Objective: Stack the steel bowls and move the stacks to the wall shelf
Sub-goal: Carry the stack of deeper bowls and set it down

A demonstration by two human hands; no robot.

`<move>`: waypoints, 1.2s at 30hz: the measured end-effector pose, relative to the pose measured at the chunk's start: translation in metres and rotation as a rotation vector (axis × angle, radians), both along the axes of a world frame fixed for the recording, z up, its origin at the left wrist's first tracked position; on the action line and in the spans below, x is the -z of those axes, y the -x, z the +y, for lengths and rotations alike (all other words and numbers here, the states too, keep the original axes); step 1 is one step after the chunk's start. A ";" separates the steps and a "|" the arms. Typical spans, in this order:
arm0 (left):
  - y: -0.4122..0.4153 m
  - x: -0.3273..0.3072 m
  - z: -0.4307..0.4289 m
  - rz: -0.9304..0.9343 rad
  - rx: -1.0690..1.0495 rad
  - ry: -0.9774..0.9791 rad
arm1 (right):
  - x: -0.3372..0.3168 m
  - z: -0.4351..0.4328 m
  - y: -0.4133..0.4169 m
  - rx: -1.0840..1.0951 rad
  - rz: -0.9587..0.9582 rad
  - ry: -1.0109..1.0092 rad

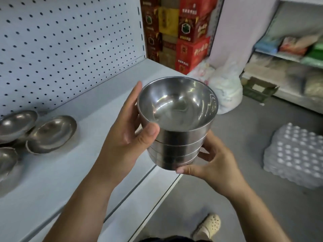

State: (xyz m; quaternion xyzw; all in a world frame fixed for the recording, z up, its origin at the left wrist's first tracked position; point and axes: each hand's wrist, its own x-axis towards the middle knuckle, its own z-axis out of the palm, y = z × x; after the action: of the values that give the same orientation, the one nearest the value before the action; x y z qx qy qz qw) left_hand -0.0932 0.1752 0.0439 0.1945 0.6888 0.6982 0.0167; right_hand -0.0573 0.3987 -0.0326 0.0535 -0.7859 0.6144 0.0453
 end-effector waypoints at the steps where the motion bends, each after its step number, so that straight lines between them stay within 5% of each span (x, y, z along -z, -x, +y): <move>1: 0.007 0.000 0.017 -0.004 0.026 0.007 | 0.000 0.017 0.001 0.027 -0.002 -0.005; 22: 0.134 0.011 0.369 -0.028 0.389 -0.043 | 0.001 0.348 0.058 0.324 -0.077 -0.079; 36: 0.346 0.004 0.559 0.001 0.611 -0.022 | 0.002 0.511 0.229 0.546 -0.064 -0.065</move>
State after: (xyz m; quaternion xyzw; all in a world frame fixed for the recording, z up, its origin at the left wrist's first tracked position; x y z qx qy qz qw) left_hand -0.4389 0.7346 0.0404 0.3932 0.5908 0.6681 0.2234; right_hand -0.2864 0.9094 -0.0344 -0.1783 -0.7915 0.5554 0.1825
